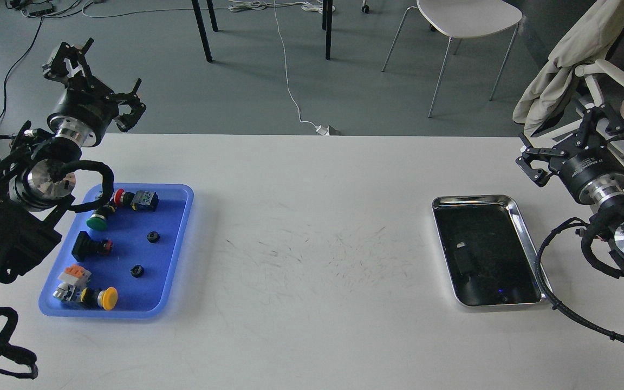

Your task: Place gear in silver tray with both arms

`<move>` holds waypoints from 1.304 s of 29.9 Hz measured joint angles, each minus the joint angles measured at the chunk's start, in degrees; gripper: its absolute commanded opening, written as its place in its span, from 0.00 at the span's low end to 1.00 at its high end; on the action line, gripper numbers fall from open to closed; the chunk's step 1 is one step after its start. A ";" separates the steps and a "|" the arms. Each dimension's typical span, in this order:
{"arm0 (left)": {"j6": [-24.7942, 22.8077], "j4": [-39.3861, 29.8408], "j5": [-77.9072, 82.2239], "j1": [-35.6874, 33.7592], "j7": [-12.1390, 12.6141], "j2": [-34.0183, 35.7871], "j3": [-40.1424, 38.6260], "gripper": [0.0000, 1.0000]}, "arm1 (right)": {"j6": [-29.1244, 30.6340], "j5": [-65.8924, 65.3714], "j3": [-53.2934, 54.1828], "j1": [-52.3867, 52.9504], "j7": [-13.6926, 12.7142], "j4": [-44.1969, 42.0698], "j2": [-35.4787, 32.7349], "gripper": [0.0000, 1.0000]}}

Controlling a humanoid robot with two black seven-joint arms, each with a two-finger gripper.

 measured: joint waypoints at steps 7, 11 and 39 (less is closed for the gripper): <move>-0.04 0.25 -0.05 0.28 0.23 0.31 -0.12 0.99 | -0.34 -0.06 0.07 -0.60 -0.02 0.99 0.00 1.00; -0.04 0.70 -0.27 0.39 0.17 0.33 -0.36 0.99 | -0.19 -0.07 0.11 -0.83 0.03 1.13 0.00 1.00; -3.05 4.90 0.45 0.59 0.32 -0.07 1.63 0.99 | -0.10 -0.39 -0.64 0.47 0.81 0.26 0.57 1.00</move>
